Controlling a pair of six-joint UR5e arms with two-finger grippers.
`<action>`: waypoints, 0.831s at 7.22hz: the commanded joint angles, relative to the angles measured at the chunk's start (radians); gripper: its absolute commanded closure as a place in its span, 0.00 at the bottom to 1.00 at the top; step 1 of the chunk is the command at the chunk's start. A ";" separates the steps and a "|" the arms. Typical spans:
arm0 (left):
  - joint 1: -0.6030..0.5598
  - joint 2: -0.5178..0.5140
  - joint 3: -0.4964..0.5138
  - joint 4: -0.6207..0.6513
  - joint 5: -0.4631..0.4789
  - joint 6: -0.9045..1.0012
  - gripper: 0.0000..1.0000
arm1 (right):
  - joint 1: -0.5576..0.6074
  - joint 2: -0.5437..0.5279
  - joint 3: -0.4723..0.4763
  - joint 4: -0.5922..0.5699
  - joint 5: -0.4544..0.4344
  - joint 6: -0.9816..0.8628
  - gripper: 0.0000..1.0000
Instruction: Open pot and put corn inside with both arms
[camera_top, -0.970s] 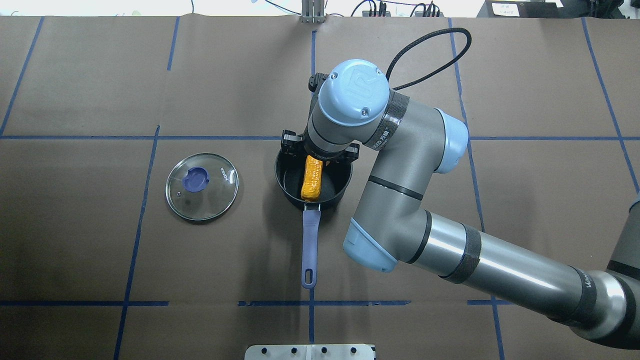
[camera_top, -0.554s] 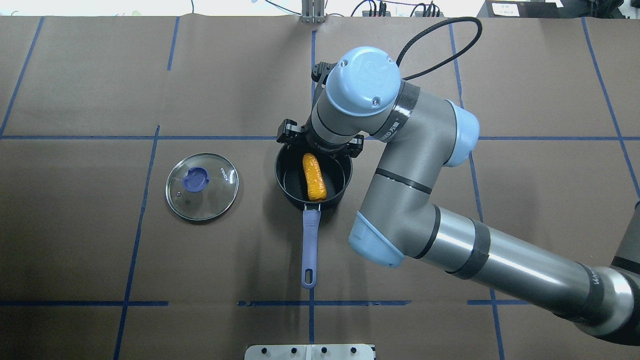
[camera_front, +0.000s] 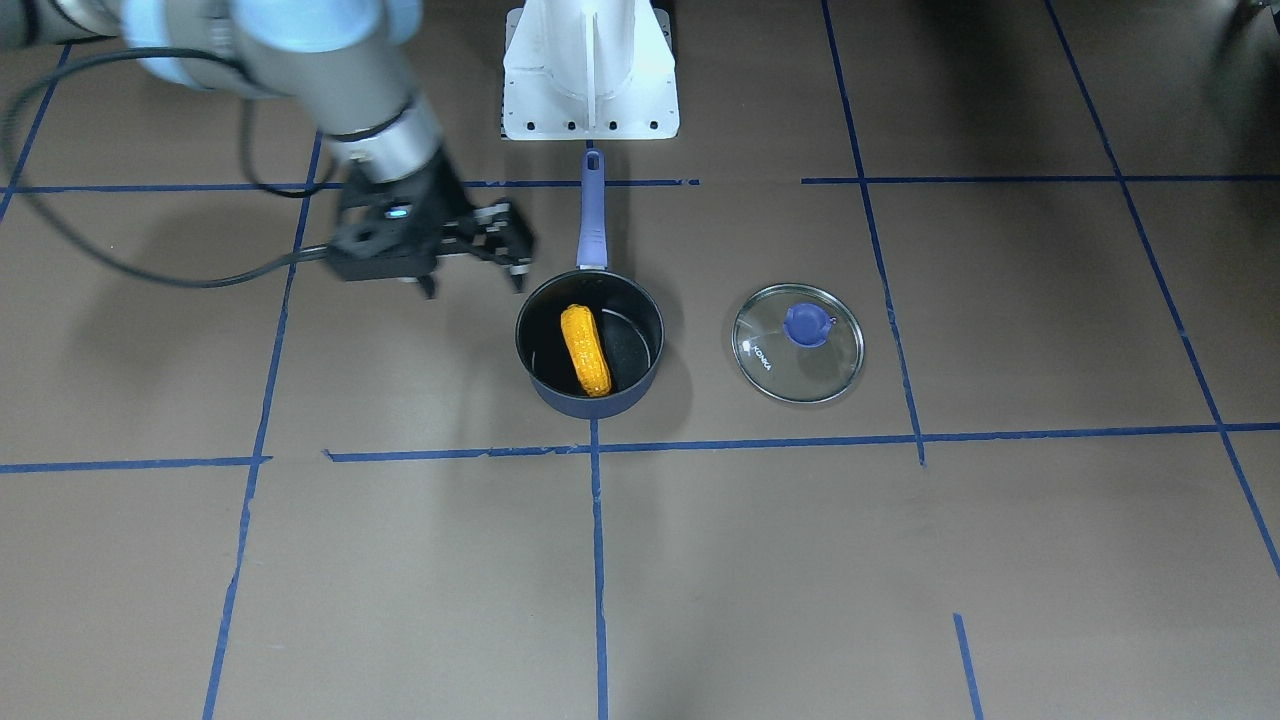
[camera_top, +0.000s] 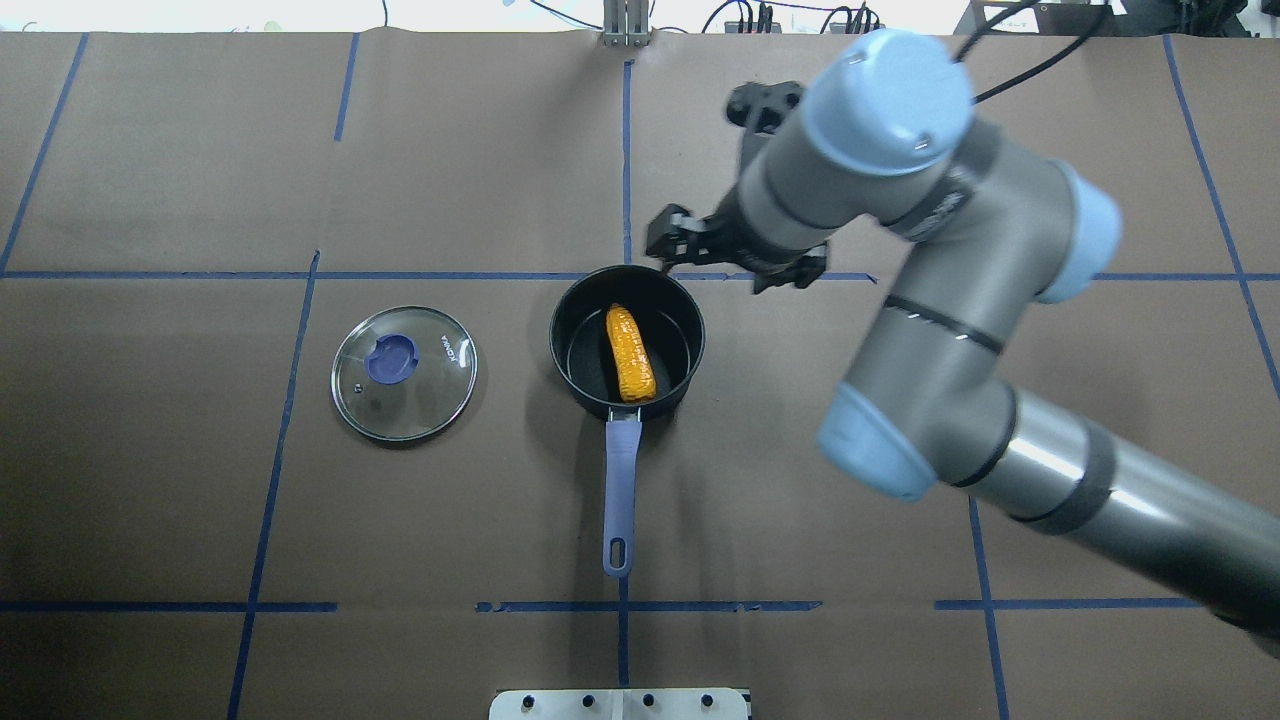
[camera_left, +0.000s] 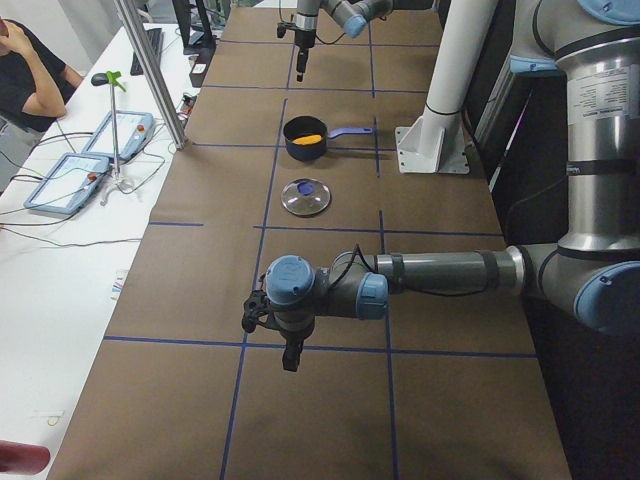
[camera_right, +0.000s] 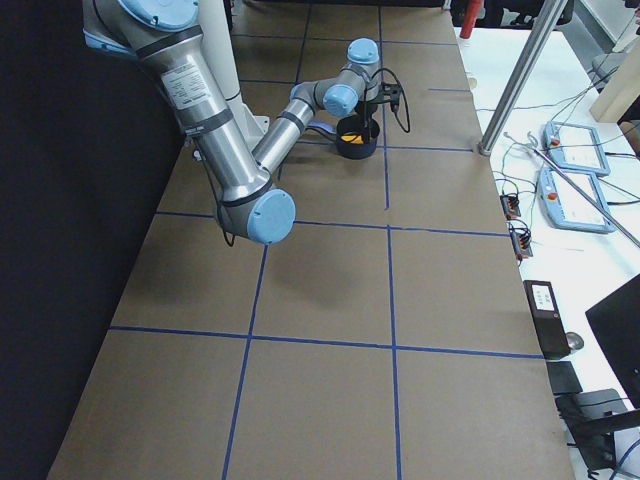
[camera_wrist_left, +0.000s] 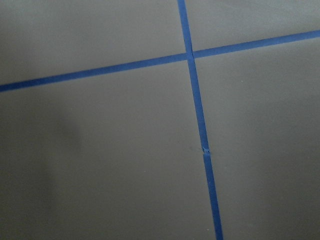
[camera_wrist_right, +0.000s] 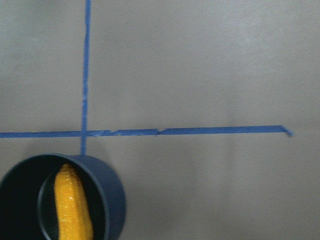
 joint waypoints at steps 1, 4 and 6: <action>-0.006 -0.017 -0.010 0.066 -0.022 -0.005 0.00 | 0.185 -0.182 0.012 -0.005 0.103 -0.351 0.01; -0.006 -0.016 -0.002 0.088 -0.024 0.075 0.00 | 0.339 -0.306 -0.043 -0.001 0.184 -0.626 0.01; -0.012 -0.017 -0.040 0.174 -0.022 0.125 0.00 | 0.440 -0.391 -0.057 -0.002 0.232 -0.795 0.01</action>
